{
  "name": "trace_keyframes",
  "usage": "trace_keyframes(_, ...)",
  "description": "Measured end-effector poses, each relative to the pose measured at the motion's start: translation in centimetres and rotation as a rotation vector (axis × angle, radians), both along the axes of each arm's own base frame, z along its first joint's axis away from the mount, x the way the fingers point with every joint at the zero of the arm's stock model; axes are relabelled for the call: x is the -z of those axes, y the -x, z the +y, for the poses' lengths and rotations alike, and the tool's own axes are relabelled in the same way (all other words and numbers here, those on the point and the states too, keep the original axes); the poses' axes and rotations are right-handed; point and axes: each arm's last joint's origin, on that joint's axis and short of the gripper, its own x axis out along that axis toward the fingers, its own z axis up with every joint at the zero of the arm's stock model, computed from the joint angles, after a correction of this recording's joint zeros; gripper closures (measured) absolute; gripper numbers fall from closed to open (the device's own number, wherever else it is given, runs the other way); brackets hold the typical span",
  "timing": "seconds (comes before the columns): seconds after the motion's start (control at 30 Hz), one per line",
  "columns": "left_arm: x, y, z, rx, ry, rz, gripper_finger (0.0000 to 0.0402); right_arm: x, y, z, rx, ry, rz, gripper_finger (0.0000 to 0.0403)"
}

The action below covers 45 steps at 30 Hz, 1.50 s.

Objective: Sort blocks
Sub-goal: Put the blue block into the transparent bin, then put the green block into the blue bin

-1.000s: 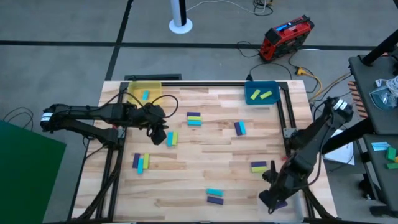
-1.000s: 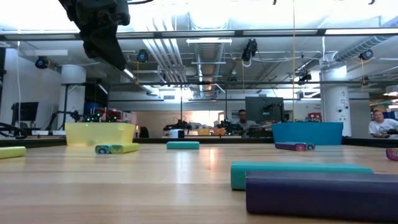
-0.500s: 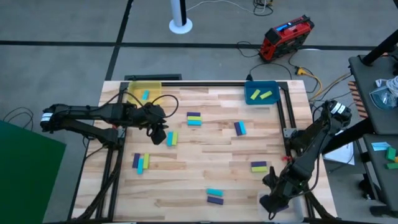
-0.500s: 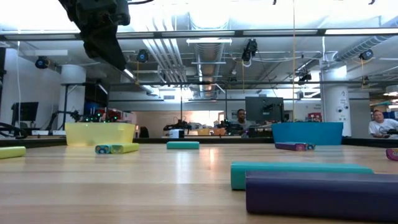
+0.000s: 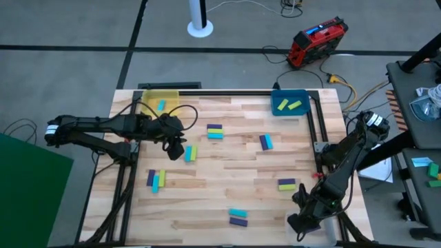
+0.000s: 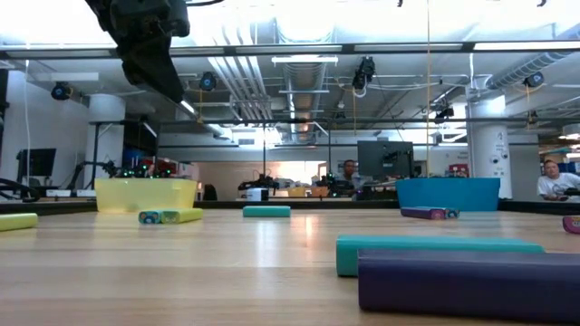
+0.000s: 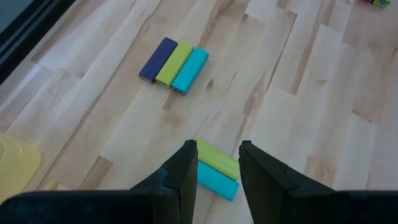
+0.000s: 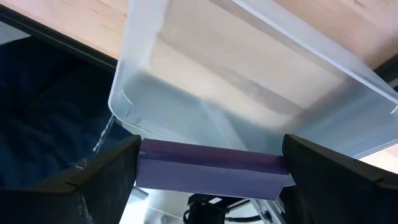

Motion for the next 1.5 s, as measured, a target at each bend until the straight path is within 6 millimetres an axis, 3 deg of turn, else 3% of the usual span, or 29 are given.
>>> trace_keyframes(0.5,0.0,0.0,0.0,0.0,0.0,0.0,0.0304,0.1,0.2,-0.2,-0.03,0.021,0.004,0.0023)
trace_keyframes(0.8,0.0,0.0,0.1,-0.017,-0.008,-0.001,0.0304,0.6,1.1,-1.2,0.004,0.125,0.137,0.0023)
trace_keyframes(1.5,0.0,0.0,0.3,-0.042,-0.007,-0.004,0.0304,0.8,1.3,-1.0,-0.028,0.057,0.195,0.0004)
